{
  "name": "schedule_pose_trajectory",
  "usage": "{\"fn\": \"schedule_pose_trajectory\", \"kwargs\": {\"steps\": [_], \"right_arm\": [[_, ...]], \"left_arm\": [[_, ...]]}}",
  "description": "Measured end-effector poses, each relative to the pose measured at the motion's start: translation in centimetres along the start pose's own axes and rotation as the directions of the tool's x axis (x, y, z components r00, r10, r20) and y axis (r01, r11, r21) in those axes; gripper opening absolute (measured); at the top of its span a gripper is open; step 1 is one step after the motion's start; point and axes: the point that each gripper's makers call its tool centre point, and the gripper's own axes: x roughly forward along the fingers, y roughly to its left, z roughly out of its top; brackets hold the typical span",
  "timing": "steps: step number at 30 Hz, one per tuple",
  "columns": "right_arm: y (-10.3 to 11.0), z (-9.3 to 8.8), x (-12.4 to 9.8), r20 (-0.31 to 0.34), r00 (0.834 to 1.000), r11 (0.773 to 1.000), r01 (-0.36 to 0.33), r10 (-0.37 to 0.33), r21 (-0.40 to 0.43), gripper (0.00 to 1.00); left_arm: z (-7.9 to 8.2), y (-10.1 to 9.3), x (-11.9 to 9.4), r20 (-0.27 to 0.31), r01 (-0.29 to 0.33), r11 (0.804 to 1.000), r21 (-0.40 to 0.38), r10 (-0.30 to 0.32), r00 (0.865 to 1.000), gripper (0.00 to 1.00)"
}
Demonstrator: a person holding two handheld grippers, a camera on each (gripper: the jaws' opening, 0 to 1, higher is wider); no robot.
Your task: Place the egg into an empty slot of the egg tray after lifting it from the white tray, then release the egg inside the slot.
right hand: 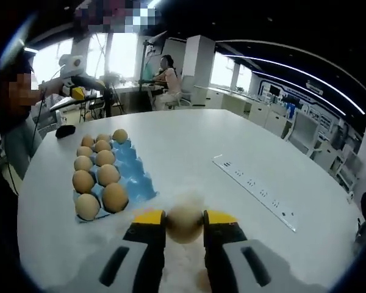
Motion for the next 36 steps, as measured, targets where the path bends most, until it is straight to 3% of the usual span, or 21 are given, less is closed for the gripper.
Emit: {"fn": "schedule_pose_trajectory", "kwargs": {"steps": [11, 23, 36], "right_arm": [[2.9, 3.2, 3.4, 0.036, 0.995, 0.994, -0.095, 0.097, -0.051, 0.24], [5.3, 5.2, 6.1, 0.057, 0.984, 0.983, -0.164, 0.169, -0.082, 0.24], [9.1, 8.3, 9.6, 0.093, 0.959, 0.960, -0.257, 0.268, -0.111, 0.24]], "left_arm": [[0.0, 0.2, -0.3, -0.002, -0.005, 1.000, -0.002, 0.005, 1.000, 0.45], [-0.3, 0.3, -0.3, -0.004, -0.007, 1.000, -0.003, 0.007, 1.000, 0.45], [-0.7, 0.4, -0.5, -0.002, -0.013, 1.000, -0.010, 0.013, 1.000, 0.45]]}}
